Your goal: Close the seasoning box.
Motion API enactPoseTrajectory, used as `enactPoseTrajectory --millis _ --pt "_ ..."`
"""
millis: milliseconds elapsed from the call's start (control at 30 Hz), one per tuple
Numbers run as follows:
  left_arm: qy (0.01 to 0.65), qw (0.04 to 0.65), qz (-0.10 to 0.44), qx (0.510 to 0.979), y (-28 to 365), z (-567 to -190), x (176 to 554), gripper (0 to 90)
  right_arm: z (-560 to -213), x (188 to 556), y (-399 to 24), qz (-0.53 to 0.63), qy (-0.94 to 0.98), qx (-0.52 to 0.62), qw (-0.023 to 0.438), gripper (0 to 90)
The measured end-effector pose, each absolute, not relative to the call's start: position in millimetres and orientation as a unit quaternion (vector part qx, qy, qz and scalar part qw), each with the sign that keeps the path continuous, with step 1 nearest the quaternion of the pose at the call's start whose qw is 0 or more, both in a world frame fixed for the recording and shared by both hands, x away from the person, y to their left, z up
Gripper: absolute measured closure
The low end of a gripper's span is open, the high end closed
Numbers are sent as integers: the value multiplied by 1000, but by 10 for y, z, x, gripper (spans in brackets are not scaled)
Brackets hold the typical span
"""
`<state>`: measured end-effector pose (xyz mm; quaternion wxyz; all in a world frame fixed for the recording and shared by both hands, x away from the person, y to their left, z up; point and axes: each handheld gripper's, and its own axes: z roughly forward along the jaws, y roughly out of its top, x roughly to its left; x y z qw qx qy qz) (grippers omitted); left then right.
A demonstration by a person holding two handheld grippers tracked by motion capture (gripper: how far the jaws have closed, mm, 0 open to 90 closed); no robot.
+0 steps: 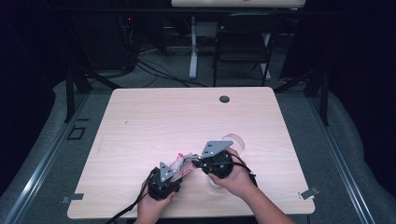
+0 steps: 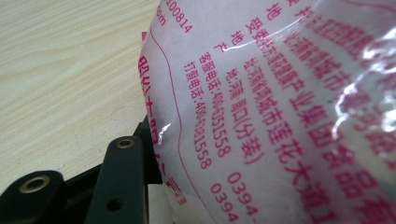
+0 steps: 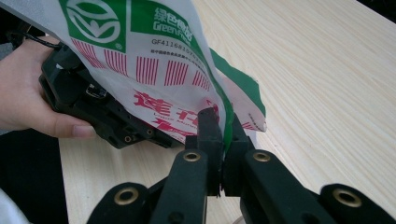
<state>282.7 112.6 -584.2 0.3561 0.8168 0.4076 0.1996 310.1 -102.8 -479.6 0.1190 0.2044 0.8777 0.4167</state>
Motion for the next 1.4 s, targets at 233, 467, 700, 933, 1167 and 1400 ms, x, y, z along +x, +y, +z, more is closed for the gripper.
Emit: enactPoseTrajectory --millis 233,467,700,933,1167,1400 --pt "398 352 206 822 1120 -5803 2821 561 -4780 3089 -1046 419 876 204 122 895" --pt "391 348 227 821 1144 -5737 2827 572 -4746 3073 -1076 427 873 202 124 868" --pt "385 339 243 824 1157 -5691 2845 577 -4725 3067 -1108 434 869 202 127 822" --pt "362 325 273 830 1148 -5614 2857 580 -4688 3043 -1172 434 868 199 138 778" --pt "357 321 286 829 1189 -5507 2891 582 -4638 3018 -1223 441 862 201 146 729" --pt "352 323 295 828 1189 -5430 2935 584 -4601 3009 -1271 441 860 202 155 673"
